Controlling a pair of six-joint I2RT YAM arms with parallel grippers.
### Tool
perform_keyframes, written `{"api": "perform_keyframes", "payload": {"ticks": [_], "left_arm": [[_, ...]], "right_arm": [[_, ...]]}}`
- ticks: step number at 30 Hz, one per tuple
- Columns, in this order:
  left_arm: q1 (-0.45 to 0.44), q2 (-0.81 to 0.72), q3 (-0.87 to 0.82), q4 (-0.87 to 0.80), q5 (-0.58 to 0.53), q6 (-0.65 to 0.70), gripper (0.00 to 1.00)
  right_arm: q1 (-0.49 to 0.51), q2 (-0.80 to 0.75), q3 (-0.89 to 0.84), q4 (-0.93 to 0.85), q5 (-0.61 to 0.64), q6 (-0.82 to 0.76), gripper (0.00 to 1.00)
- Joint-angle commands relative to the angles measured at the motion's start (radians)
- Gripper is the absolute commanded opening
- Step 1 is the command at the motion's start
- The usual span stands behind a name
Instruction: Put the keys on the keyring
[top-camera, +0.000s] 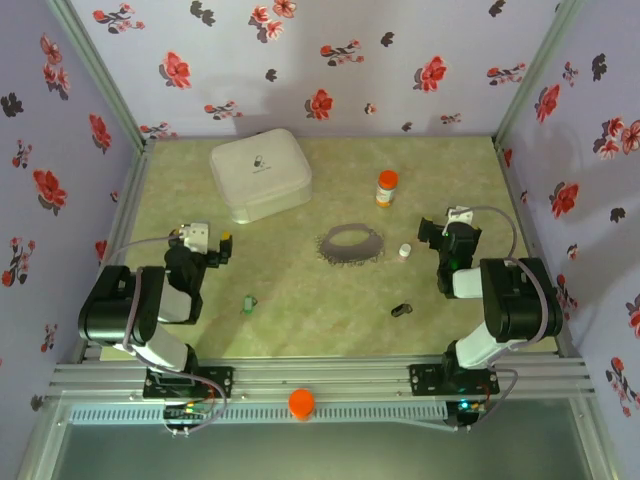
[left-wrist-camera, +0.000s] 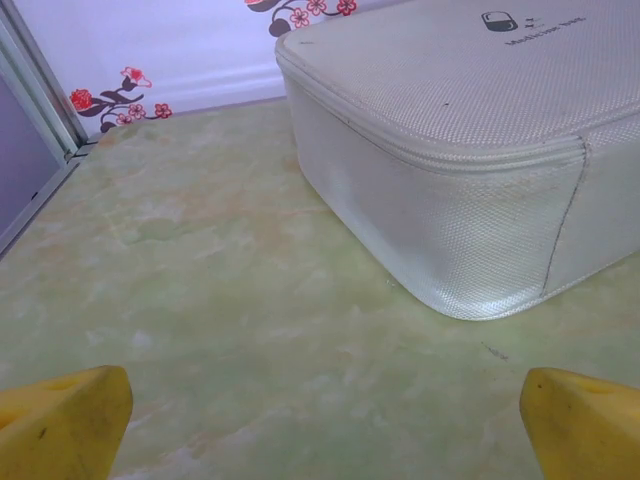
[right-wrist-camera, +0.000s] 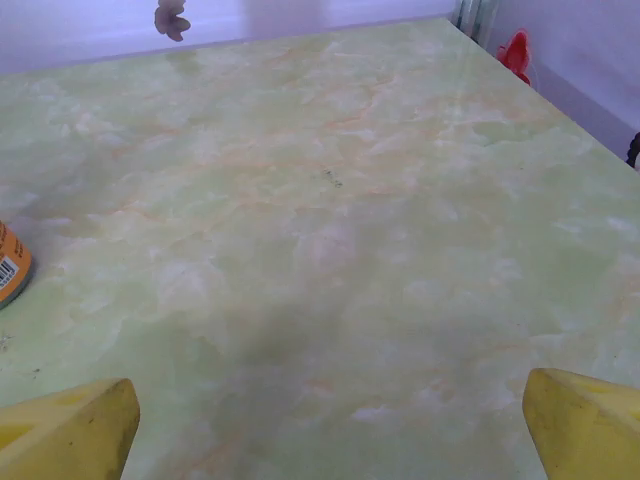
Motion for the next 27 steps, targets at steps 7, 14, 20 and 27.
{"api": "perform_keyframes", "payload": {"ticks": [7,14,20,27], "left_arm": [[0.003,0.003,-0.015,0.067,0.016,0.027,1.0],[0.003,0.003,-0.015,0.067,0.016,0.026,1.0],[0.003,0.004,-0.014,0.067,0.015,0.026,1.0],[0.003,0.001,-0.015,0.07,-0.017,0.014,1.0]], "right_arm": [[-0.005,-0.011,0.019,-0.002,-0.012,0.009,0.99],[-0.005,-0.011,0.02,-0.004,-0.012,0.009,0.99],[-0.015,-0.007,0.026,-0.012,-0.034,0.016,0.99],[-0.015,-0.013,0.019,-0.003,-0.029,0.013,0.99]]}}
